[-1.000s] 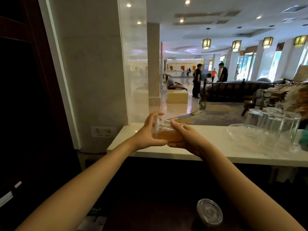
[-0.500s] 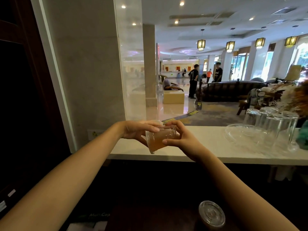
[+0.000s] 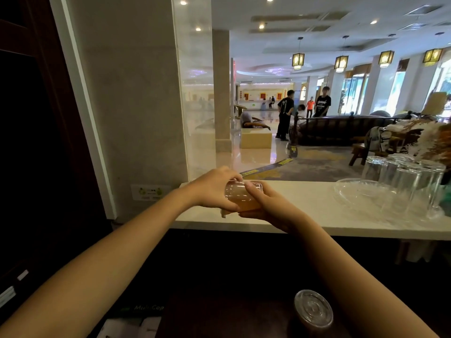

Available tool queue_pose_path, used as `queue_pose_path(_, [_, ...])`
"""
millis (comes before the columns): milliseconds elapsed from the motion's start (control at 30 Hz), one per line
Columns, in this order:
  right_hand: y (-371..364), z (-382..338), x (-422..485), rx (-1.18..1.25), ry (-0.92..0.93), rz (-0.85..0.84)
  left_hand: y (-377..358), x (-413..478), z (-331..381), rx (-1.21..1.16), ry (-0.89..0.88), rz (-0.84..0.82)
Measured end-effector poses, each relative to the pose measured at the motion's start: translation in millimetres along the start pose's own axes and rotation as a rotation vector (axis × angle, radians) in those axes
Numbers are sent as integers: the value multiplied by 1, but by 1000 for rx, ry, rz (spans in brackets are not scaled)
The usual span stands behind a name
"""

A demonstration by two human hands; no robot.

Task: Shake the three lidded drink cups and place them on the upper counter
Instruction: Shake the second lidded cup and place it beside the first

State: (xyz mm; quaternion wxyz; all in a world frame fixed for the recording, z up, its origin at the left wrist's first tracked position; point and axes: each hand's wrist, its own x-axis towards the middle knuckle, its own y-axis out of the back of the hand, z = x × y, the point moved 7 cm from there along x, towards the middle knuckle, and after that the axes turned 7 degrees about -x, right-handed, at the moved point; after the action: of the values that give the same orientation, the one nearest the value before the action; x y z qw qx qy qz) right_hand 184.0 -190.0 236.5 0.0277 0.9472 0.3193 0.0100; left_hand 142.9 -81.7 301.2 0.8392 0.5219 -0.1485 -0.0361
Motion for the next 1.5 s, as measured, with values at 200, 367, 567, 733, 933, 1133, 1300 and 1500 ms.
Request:
queue_pose_path(200, [11, -28, 2, 2, 67, 148, -2, -14, 8, -77, -20, 322])
queue_pose_path(367, [10, -69, 0, -227, 178, 170, 4, -7, 8, -149, -6, 473])
queue_pose_path(567, [4, -119, 6, -591, 286, 180, 23, 6, -1, -381, 58, 391])
queue_pose_path(733, [-2, -135, 22, -717, 271, 155, 29, 11, -5, -622, 76, 323])
queue_pose_path(933, [1, -126, 34, -635, 237, 136, 25, 19, -22, -809, 115, 290])
queue_pose_path(1133, [9, -118, 43, -602, 241, 177, 20, 30, -29, -861, 135, 278])
queue_pose_path(1300, [15, -118, 49, -597, 240, 184, 17, 38, -30, -836, 113, 256])
queue_pose_path(1500, [24, -118, 50, -387, 204, 227, -10, 41, -43, -1098, 120, 239])
